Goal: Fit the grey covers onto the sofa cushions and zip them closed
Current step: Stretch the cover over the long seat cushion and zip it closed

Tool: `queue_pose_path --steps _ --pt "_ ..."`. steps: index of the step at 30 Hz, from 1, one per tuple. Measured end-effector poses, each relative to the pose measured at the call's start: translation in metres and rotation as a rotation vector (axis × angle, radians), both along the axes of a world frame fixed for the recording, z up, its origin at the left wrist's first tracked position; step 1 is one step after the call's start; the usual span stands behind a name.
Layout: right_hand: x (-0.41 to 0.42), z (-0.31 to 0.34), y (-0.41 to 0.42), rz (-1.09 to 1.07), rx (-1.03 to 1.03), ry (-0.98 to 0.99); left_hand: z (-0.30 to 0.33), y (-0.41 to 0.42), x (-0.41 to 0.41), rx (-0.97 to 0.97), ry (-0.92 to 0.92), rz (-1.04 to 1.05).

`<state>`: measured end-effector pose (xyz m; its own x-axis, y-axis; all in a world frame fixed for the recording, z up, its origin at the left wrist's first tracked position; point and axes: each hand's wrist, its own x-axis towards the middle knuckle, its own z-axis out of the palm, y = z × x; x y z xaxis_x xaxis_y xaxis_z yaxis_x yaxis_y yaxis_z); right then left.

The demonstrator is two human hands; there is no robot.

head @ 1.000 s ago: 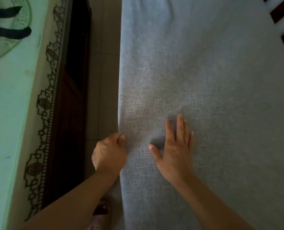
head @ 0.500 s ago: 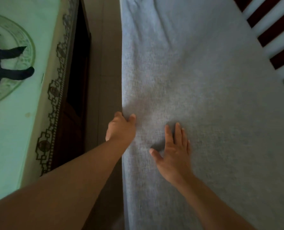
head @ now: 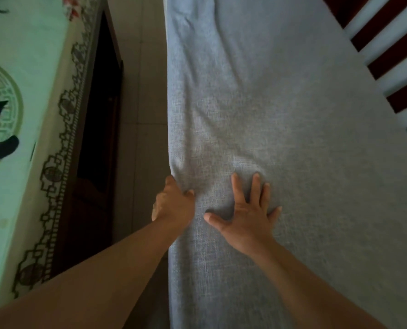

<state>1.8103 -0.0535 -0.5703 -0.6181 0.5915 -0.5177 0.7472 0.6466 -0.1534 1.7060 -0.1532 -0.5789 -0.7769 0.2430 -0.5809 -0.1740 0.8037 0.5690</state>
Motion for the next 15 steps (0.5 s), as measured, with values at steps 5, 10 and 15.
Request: queue_pose_path --steps 5,10,15 --pt "-0.013 -0.002 0.03 -0.118 -0.032 -0.001 -0.005 0.017 0.01 -0.019 0.1 -0.051" --pt "-0.007 -0.001 0.053 -0.124 -0.037 -0.025 -0.007 0.038 0.028 -0.054 0.14 -0.04" --pt "-0.002 0.001 0.069 -0.114 -0.033 -0.033 -0.001 0.048 0.035 -0.087 0.149 -0.073"
